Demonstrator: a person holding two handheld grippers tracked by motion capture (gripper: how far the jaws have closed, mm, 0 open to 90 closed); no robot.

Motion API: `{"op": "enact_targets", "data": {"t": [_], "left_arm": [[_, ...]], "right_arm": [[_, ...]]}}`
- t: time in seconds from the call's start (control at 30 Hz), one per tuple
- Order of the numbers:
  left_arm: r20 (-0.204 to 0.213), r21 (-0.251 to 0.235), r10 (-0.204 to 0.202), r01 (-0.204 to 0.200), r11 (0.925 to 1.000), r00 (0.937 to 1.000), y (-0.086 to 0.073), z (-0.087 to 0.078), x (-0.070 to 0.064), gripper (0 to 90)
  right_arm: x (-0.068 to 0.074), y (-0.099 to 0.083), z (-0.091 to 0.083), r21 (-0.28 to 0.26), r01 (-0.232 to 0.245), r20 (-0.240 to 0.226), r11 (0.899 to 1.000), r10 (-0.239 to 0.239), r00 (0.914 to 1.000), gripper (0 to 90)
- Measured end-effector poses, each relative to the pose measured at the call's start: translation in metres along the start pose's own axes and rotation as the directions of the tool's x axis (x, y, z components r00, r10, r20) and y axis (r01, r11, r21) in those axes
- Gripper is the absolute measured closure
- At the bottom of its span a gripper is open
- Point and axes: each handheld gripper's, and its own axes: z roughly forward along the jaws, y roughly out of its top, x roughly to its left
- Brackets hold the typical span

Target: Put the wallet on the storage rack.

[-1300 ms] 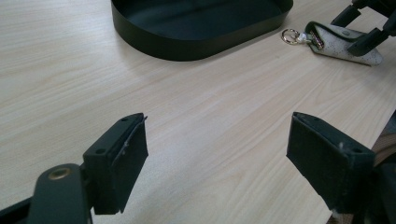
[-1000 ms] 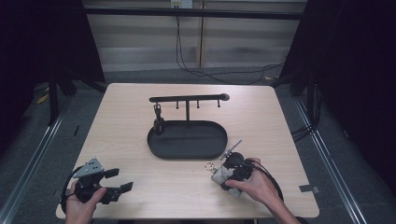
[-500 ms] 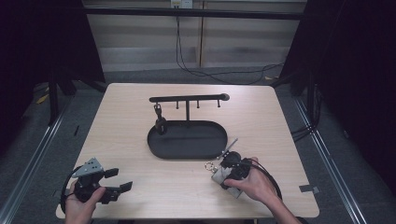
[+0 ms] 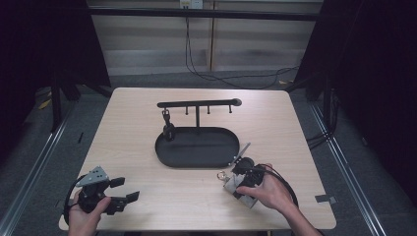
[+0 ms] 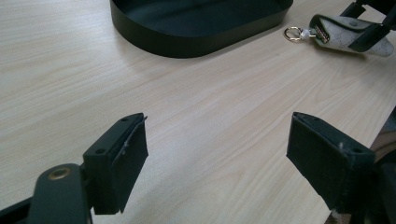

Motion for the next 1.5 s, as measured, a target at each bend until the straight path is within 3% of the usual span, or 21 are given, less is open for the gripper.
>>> {"op": "enact_targets", "data": {"t": [0.6,1.17,1.5], "left_arm": [[0.004,-0.009,-0.019,0.019,0.9998,0.9998,0.0,-0.003,0.005,19.9],[0.003,-0.007,-0.021,0.021,0.9998,0.9998,0.0,-0.002,0.005,19.8],[0.01,-0.008,-0.018,0.018,0.9998,0.9998,0.0,-0.002,0.005,19.2]], "right_arm": [[-0.006,0.006,-0.032,0.004,-0.002,-0.005,1.0,0.002,1.0,33.4],[-0.01,0.016,-0.046,0.033,-0.022,-0.002,0.999,0.022,0.9998,33.5],[-0.018,0.023,-0.056,-0.001,-0.037,0.0,0.999,0.037,0.9993,33.4]]}}
